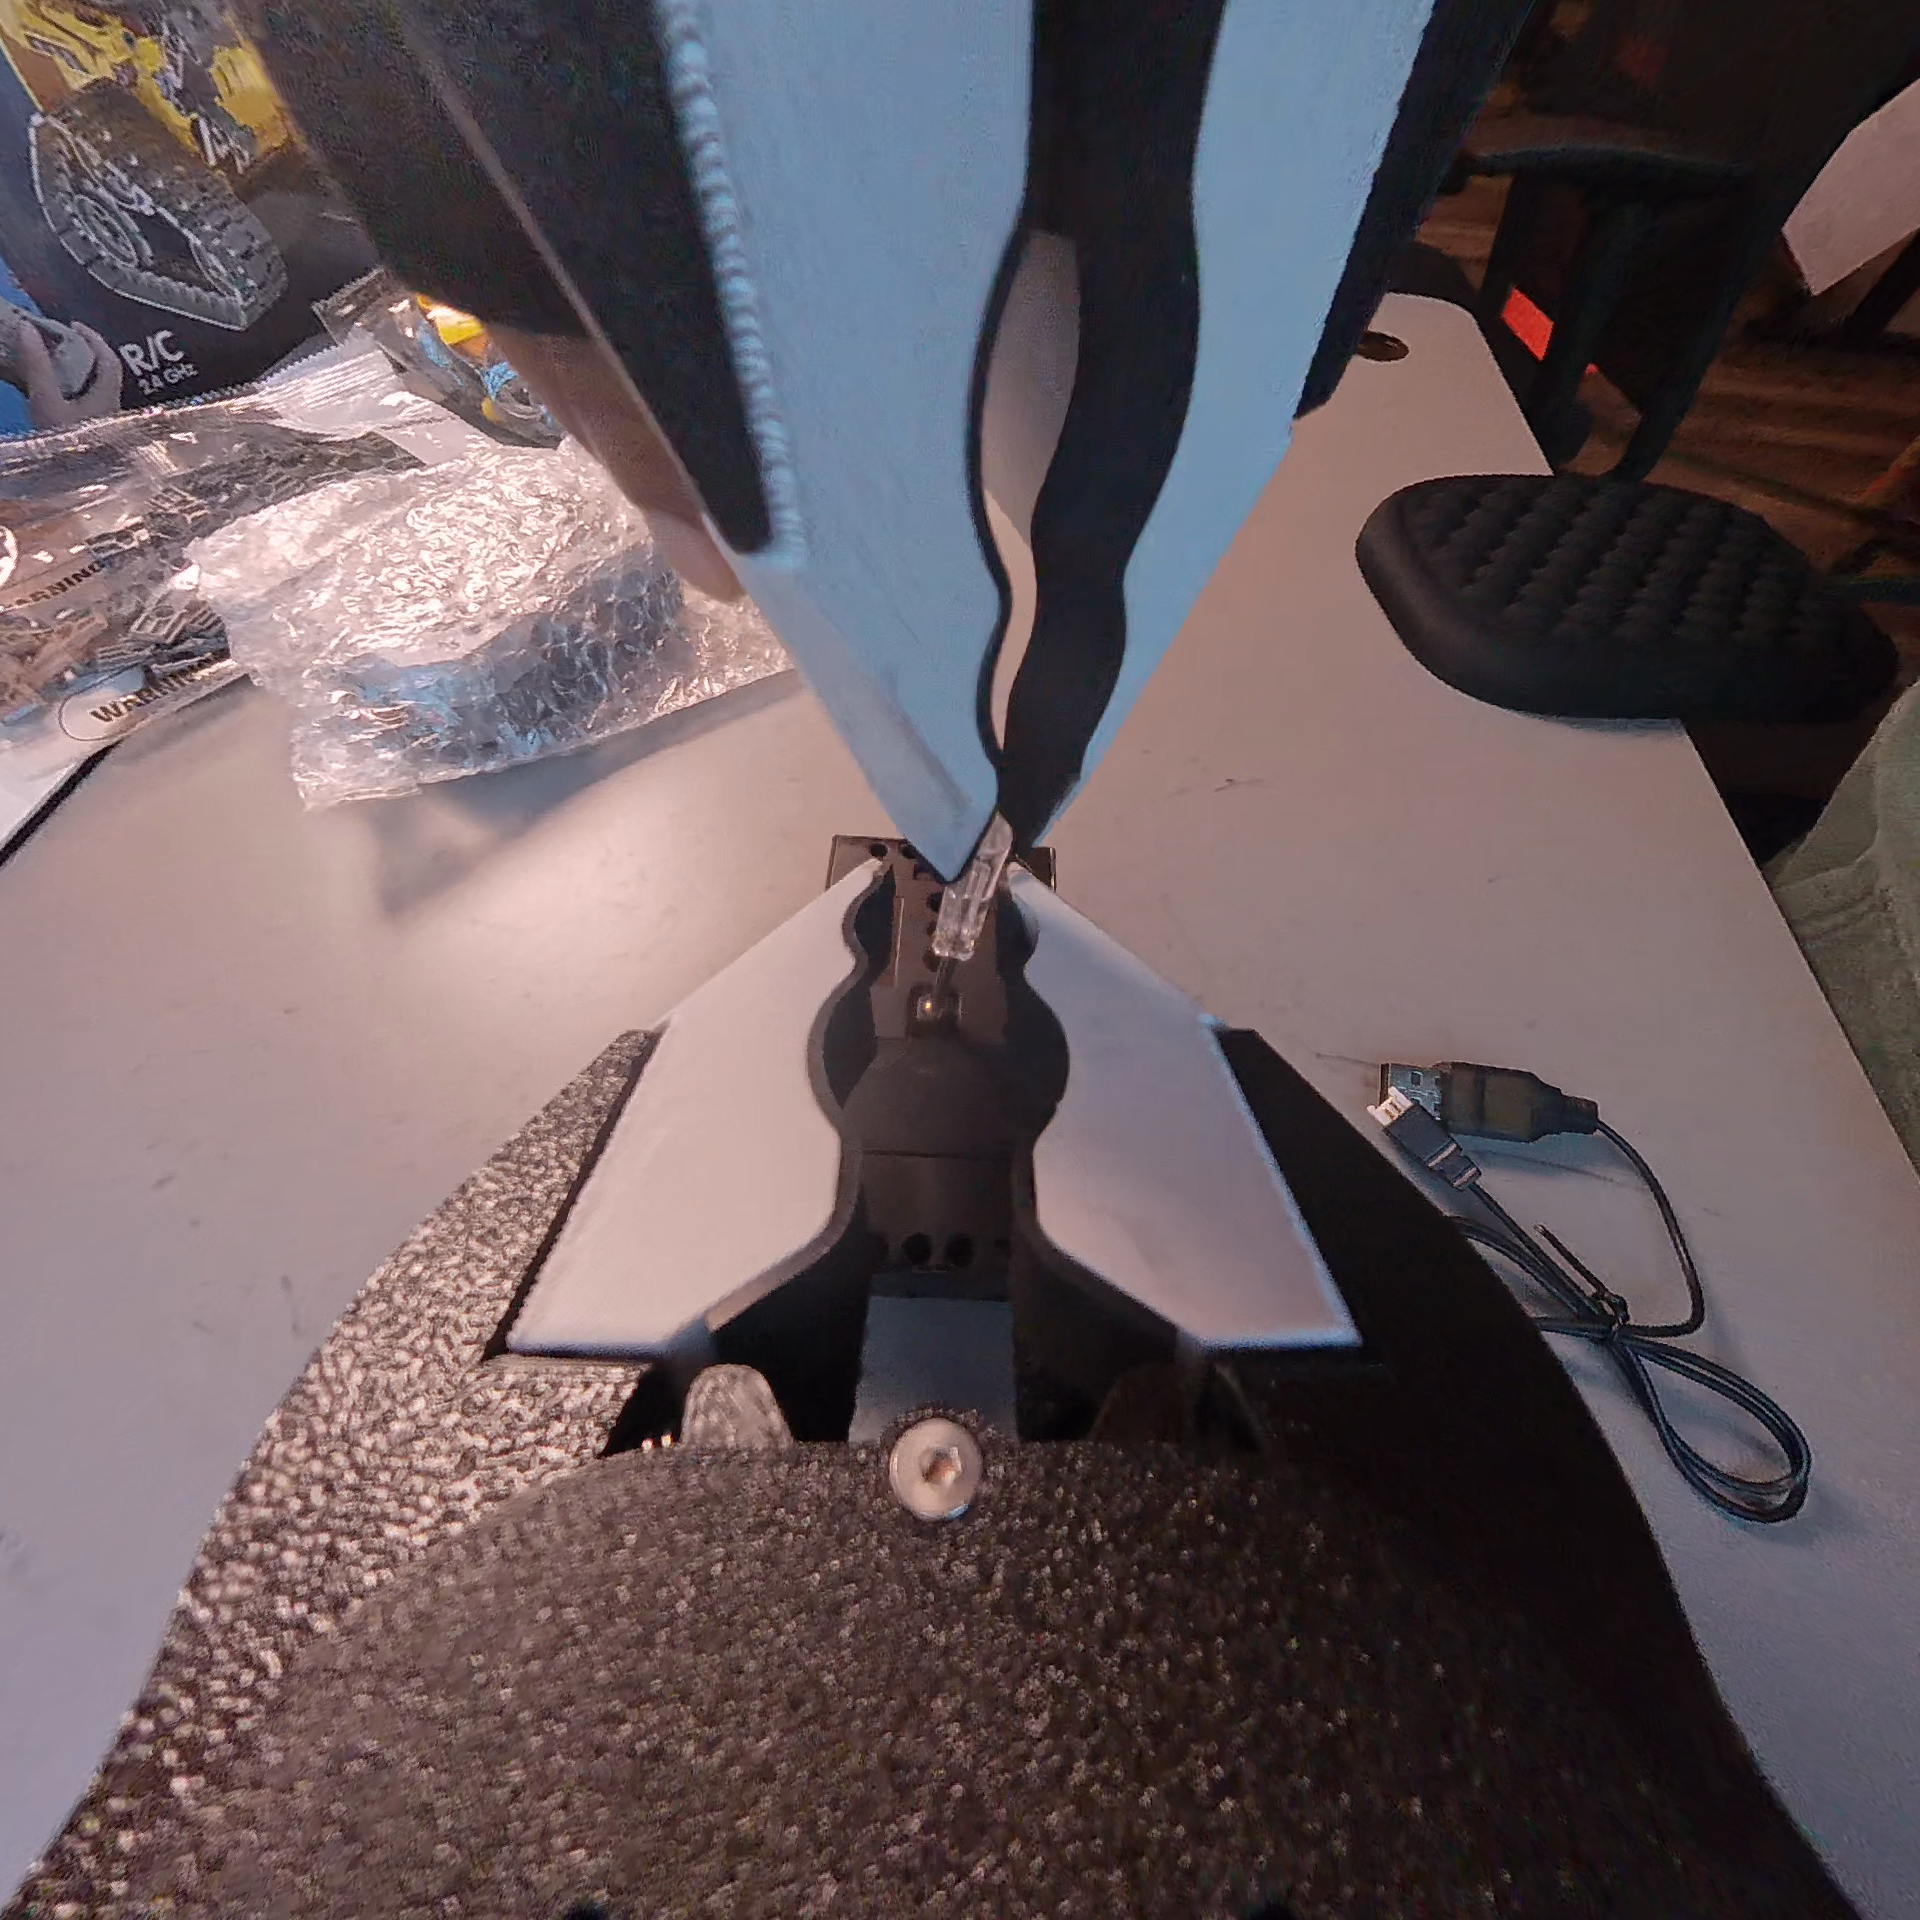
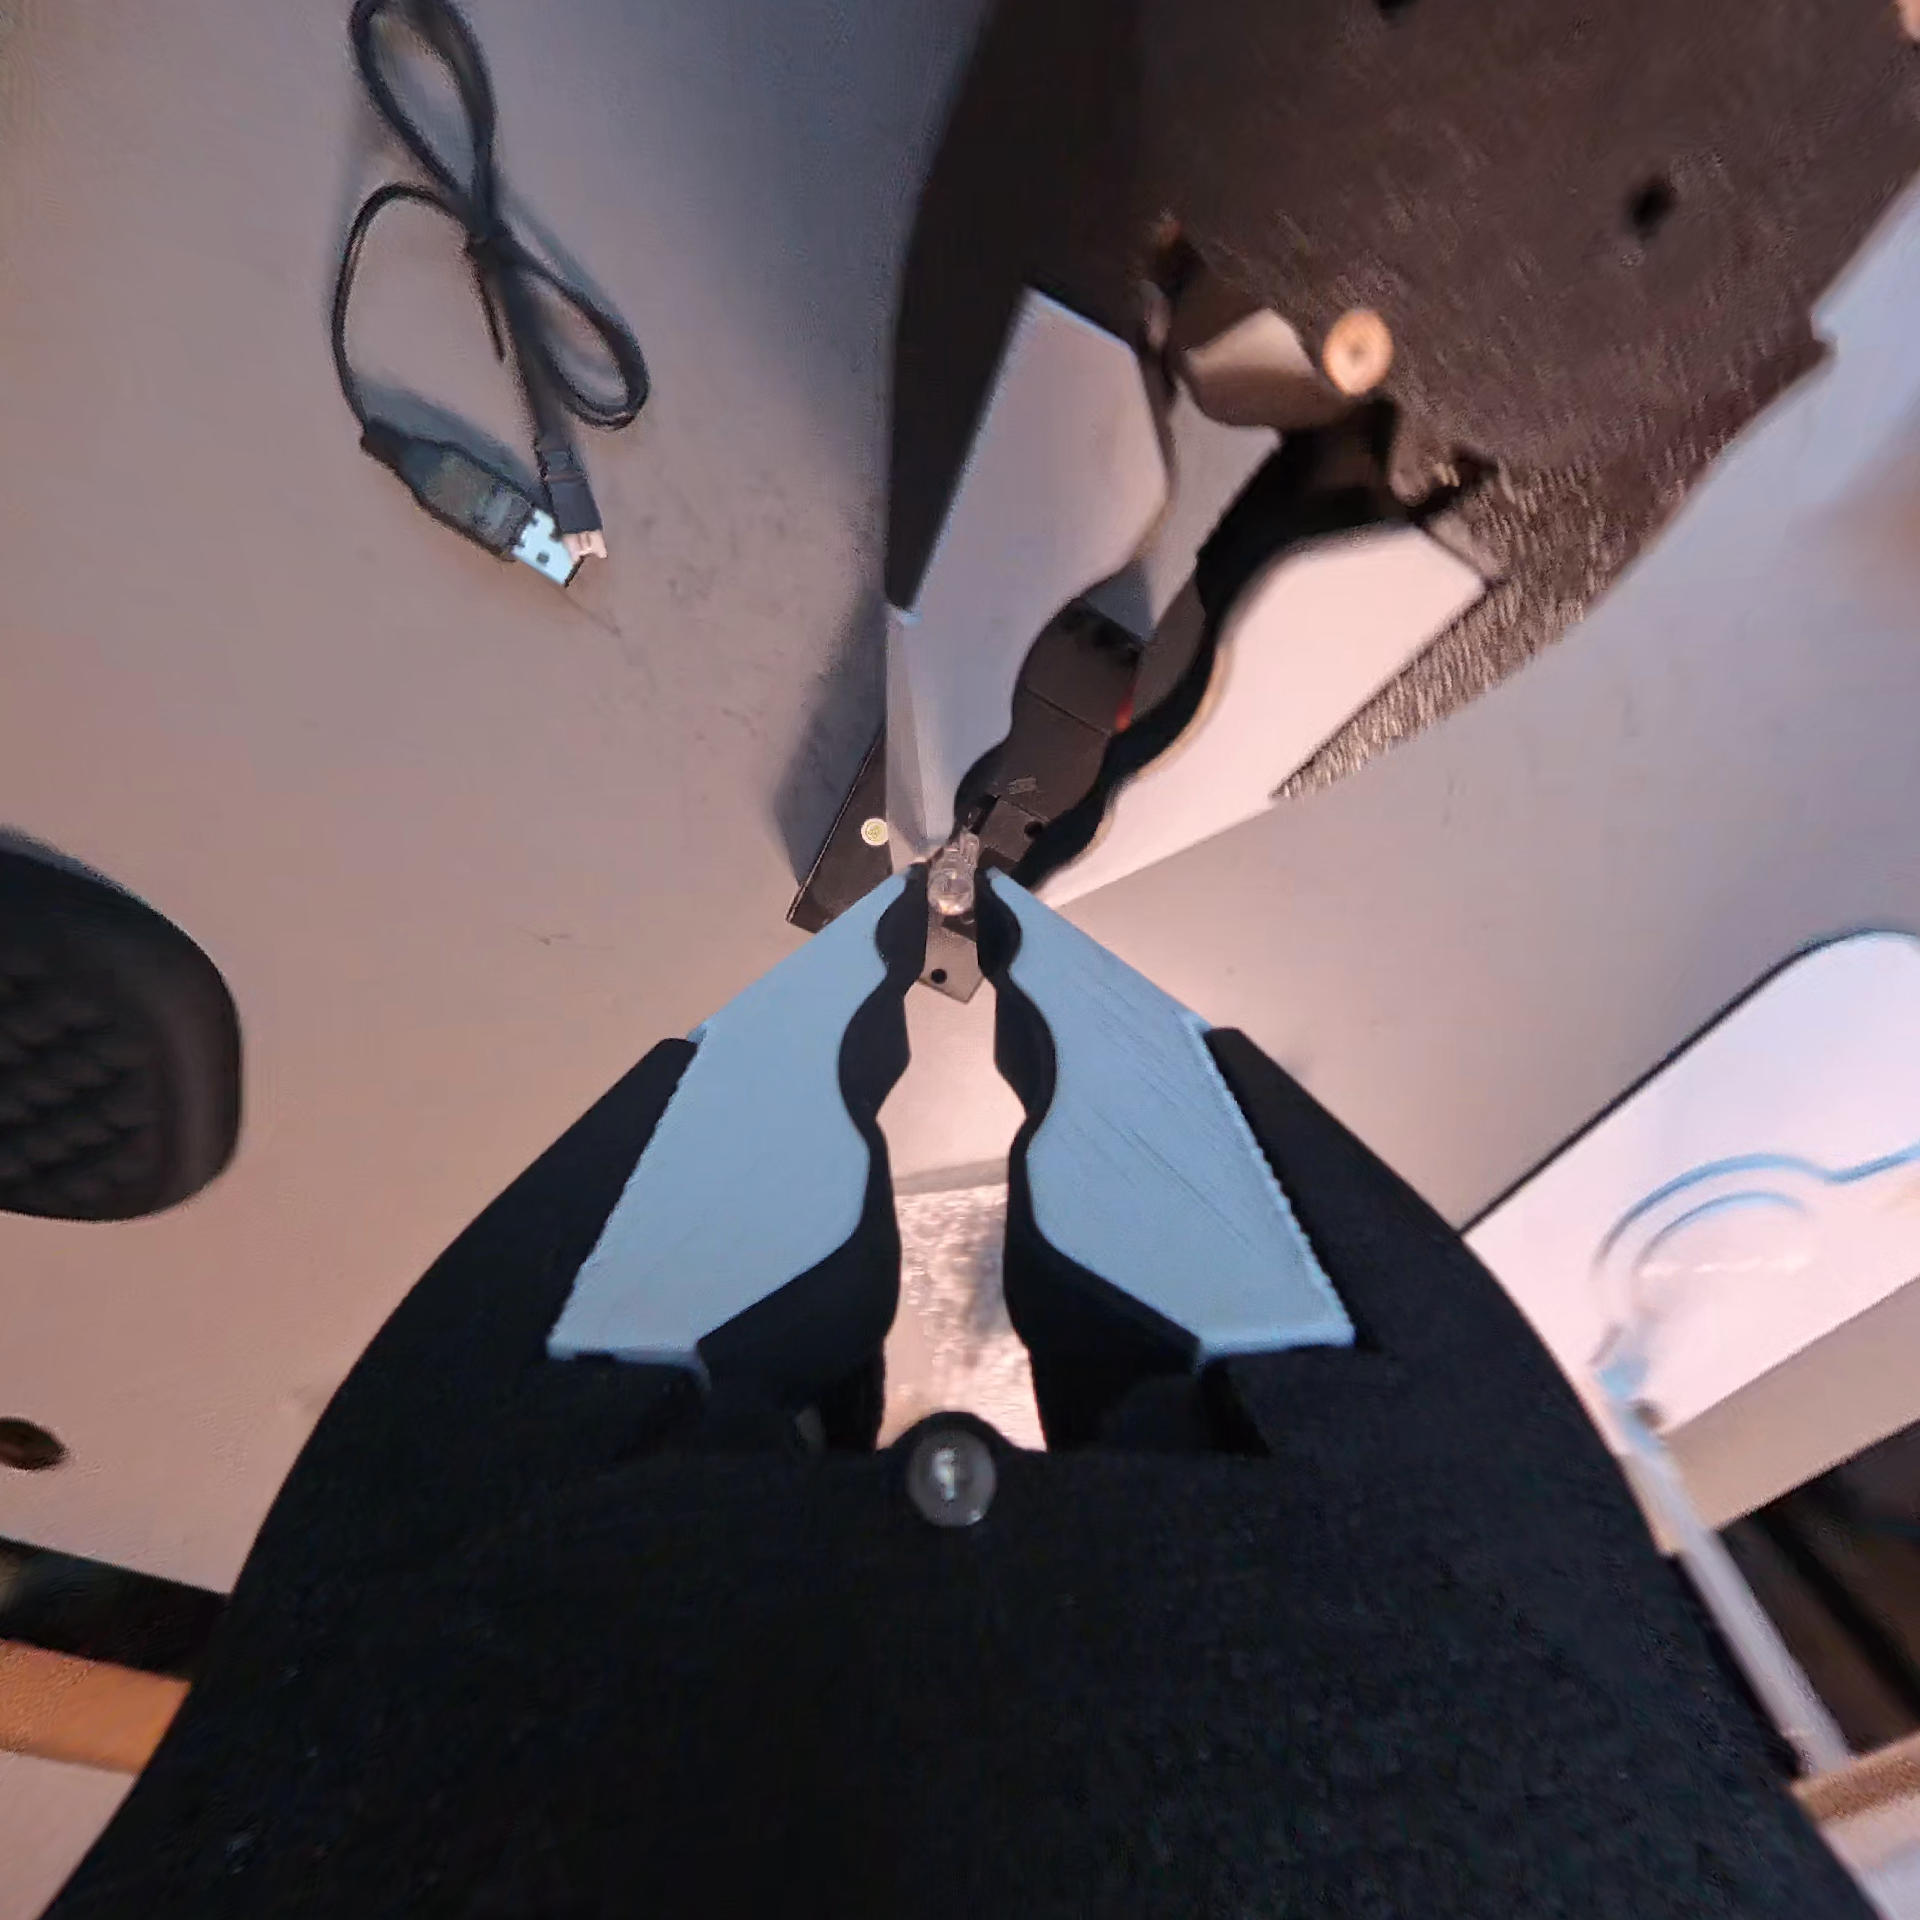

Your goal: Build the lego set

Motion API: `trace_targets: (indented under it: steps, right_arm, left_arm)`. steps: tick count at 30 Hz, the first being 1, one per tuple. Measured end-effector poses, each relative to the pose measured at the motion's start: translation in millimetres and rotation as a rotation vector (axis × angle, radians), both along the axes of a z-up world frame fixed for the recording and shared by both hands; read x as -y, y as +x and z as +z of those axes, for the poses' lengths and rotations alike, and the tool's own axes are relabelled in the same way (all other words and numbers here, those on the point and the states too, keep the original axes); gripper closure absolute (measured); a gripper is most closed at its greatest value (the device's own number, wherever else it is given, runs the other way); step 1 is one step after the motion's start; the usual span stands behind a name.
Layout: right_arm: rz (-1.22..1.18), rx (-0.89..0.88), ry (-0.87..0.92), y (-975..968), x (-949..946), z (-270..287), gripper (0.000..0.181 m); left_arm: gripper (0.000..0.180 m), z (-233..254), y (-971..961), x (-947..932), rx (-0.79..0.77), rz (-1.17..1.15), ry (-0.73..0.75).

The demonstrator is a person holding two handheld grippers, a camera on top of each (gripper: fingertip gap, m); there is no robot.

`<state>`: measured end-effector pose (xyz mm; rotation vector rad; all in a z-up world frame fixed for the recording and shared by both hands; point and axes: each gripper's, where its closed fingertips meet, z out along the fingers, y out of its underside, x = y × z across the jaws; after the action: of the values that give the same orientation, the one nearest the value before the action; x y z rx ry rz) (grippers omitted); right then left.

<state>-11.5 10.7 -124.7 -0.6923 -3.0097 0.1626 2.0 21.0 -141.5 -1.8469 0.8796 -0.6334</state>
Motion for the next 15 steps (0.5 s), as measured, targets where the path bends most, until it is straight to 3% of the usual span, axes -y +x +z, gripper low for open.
trace_targets:
  steps: [5, 8, 10, 15]
  right_arm:
    - [0.206, 0.014, 0.111, 0.5, -1.7, -0.1, 0.173]
    - [-0.027, 0.035, 0.058, -2.4, -5.3, 0.6, 0.173]
    - [-0.250, 0.091, -0.020, 0.4, -6.0, 2.9, 0.164]
    - [-0.553, 0.104, -0.106, -0.2, -11.9, 1.9, 0.166]
  left_arm:
    - [0.171, -0.8, 3.1, 0.6, -0.001, -0.006, 0.004]
    - [0.172, -1.0, 0.4, -2.8, 0.001, 0.033, 0.003]
    - [0.172, -1.1, -1.0, -3.4, -0.002, 0.045, 0.002]
    - [0.172, -1.3, -1.7, -4.8, -0.007, 0.068, -0.003]
